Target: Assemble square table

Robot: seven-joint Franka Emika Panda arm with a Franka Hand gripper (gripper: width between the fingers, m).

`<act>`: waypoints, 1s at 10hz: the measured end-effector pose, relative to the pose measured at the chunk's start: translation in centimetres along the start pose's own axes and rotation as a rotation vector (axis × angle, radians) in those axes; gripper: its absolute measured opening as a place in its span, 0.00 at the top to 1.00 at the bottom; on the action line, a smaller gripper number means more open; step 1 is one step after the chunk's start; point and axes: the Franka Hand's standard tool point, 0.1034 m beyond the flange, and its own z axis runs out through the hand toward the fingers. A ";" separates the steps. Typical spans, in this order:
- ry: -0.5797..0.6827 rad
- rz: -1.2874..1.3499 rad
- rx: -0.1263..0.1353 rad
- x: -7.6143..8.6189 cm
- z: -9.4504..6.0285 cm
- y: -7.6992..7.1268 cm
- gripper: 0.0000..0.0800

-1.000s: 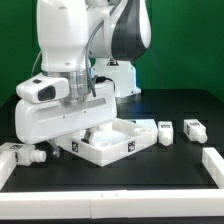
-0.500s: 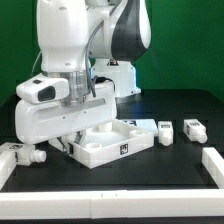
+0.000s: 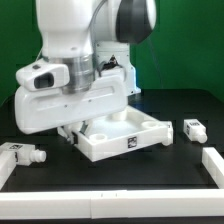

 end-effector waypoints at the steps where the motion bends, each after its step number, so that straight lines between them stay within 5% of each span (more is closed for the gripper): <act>1: -0.016 0.080 -0.005 2.0 -1.1 -0.5 0.93; 3: -0.042 0.255 -0.013 5.9 -1.4 -1.3 0.93; 5: -0.030 0.271 -0.023 5.9 -0.2 -2.3 0.93; 10: -0.067 0.329 -0.017 6.8 0.6 -1.4 0.93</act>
Offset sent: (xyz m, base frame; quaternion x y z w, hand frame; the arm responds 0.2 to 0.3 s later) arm 0.0288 0.0206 -0.0088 -0.0654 -0.0293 0.1089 0.9915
